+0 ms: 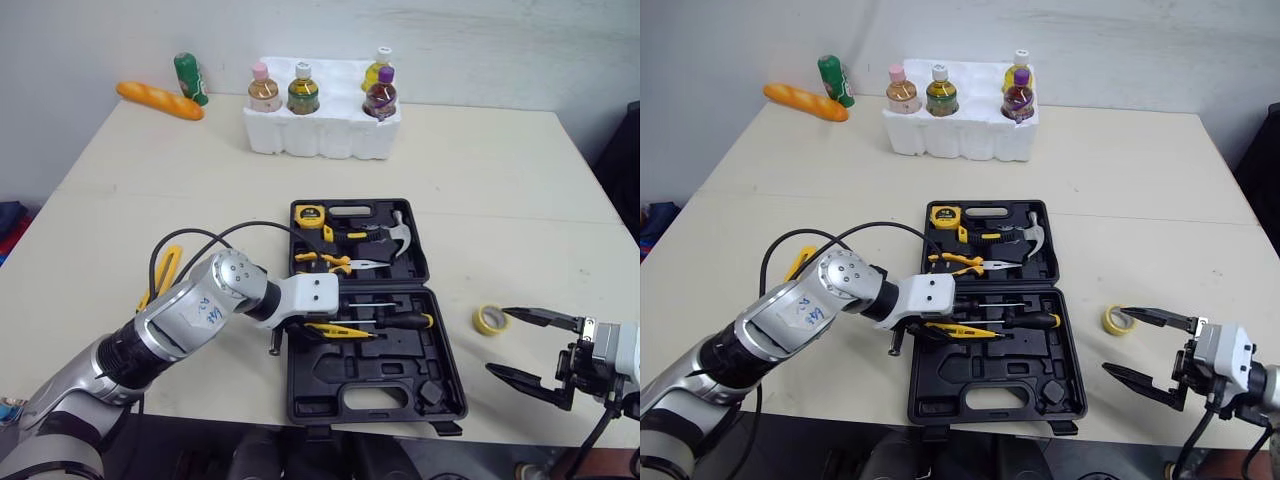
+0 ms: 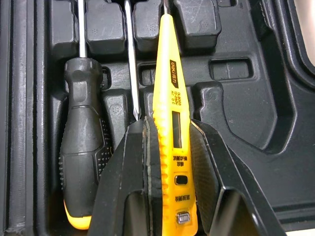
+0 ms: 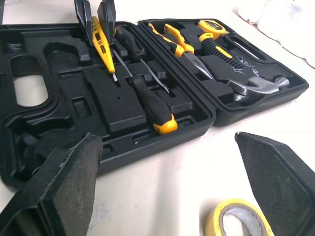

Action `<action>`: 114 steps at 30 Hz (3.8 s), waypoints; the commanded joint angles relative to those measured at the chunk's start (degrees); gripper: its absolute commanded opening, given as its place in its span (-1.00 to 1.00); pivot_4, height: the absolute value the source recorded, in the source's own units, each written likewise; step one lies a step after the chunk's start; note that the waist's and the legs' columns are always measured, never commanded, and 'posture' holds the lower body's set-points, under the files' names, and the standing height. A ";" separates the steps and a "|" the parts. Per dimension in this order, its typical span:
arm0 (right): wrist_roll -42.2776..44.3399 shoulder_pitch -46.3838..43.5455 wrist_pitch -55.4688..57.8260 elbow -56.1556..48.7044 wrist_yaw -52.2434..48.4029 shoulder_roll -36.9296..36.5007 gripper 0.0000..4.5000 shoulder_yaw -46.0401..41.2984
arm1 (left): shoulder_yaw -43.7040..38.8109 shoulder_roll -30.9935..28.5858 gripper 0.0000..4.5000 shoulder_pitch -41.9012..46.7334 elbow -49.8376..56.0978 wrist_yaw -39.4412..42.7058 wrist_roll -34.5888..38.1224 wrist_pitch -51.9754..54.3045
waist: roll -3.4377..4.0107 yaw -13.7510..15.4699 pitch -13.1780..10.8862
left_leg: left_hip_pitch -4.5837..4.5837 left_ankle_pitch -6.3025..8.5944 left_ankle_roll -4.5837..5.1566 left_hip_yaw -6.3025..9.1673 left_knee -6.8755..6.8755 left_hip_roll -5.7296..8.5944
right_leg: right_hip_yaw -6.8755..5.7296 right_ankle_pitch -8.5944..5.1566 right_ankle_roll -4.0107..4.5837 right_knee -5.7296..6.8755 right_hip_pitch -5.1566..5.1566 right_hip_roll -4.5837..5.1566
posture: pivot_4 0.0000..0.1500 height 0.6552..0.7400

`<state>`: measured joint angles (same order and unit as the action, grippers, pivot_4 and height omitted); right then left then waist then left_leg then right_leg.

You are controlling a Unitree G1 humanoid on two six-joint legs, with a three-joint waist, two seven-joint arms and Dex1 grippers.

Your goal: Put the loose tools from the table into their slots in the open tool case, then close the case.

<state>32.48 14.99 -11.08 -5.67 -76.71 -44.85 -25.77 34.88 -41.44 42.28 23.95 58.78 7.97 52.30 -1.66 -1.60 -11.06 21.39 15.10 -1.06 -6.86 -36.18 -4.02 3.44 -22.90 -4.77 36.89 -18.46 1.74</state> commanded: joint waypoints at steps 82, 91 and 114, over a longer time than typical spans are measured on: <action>-0.89 -0.78 5.53 -7.78 5.33 1.42 1.00 3.22 | -16.48 9.76 -0.99 -20.21 -16.94 2.70 1.66 -40.37 | 0.00 -0.12 0.00 | 0.02 0.06 0.07 0.02 0.02 -0.01 | -0.05 0.01 0.00 0.07 -0.04 0.02 | 1.00 1.00; -0.90 -0.94 4.76 -6.51 4.76 1.20 1.00 3.05 | -14.54 9.33 -0.99 -20.88 -18.10 0.96 -1.11 -37.93 | 0.01 -0.13 0.00 | 0.02 0.08 0.06 0.02 0.06 -0.02 | -0.04 0.01 0.00 0.02 -0.03 0.02 | 1.00 1.00; -0.88 -0.08 3.93 -6.01 5.86 1.29 1.00 2.74 | -12.08 7.10 -0.99 -22.79 -19.93 -1.77 -4.17 -32.37 | 0.29 -0.50 0.59 | -0.99 0.38 0.42 -0.01 0.48 0.00 | -0.13 0.01 0.18 -0.40 1.00 0.24 | 1.00 1.00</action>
<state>31.36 14.94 -6.22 -11.13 -70.92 -43.64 -22.18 21.27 -32.28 22.11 8.47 57.12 6.82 18.22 -1.37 -2.11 -10.48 20.39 15.48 -0.65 -6.88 -35.69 -4.02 3.31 -22.88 -4.59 36.49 -17.46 1.99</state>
